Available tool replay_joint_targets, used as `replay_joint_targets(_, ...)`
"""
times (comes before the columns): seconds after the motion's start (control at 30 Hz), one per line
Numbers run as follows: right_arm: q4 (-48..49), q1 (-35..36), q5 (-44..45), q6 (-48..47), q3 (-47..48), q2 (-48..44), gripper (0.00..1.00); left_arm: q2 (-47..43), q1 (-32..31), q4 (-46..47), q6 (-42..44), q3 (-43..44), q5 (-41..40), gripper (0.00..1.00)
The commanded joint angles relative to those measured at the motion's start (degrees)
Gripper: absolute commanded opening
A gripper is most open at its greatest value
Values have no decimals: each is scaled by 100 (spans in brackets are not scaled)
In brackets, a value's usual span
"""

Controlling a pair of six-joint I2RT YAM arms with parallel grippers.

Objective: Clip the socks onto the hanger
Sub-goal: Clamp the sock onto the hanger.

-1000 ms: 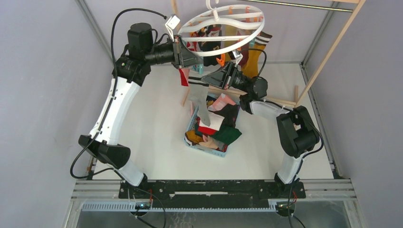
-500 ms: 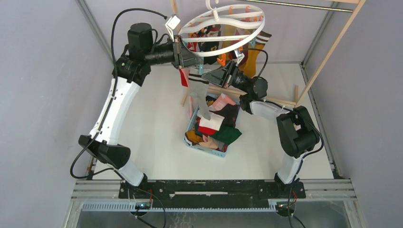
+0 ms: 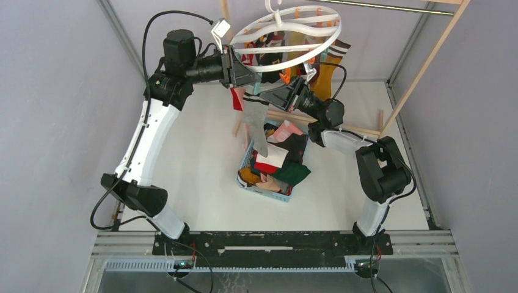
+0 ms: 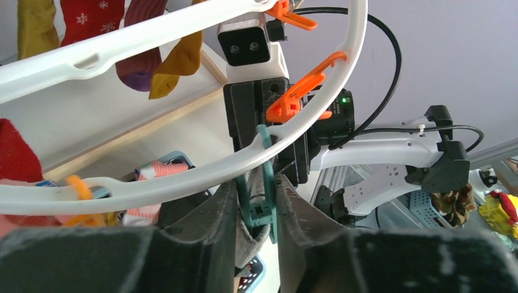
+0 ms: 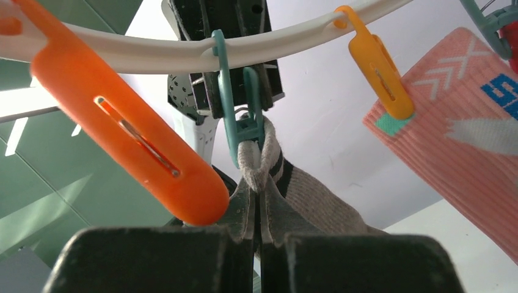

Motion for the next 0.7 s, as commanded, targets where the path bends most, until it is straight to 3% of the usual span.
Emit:
replay_joint_targets(0.0,408,-3,223,-100,27,-347,0,-77,7,-84,28,-107,166,34)
replay_joint_targets(0.2,408,-4,238,-74,29,-347,0,-113,7,-92,15,-124,22,61)
replay_joint_targets(0.37,406,-1,259,-38,23,-340,15,-216,16,-148,80,-238,4,73)
replay_joint_targets(0.53,410,-2,275,-49,25,-365,22,-546,25,-167,323,-828,63,73)
replay_joint_targets(0.67,397,6,241,-74,11,-386,35,-840,31,-32,451,-1384,214,61)
